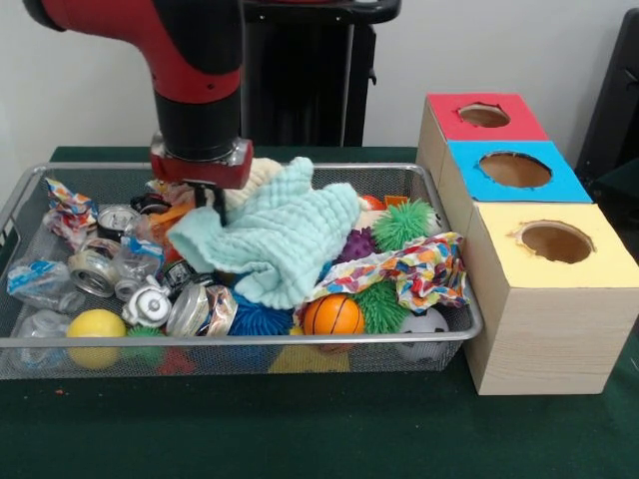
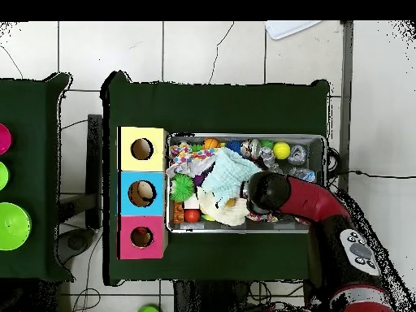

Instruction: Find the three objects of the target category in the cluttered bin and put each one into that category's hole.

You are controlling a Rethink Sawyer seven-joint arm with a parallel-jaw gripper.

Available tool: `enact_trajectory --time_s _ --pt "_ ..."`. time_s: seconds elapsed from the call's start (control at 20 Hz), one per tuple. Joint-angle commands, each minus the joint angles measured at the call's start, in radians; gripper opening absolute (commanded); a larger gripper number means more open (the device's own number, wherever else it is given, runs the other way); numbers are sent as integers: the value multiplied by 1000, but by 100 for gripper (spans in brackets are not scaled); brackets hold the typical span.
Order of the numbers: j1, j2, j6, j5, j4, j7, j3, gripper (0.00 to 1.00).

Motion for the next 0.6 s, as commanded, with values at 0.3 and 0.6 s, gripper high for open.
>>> enact_trajectory --time_s 0.3,0.6 --pt "-50 10 139 -168 -158 -122 12 0" --pt "-65 -12 168 -229 -182 -158 10 0"
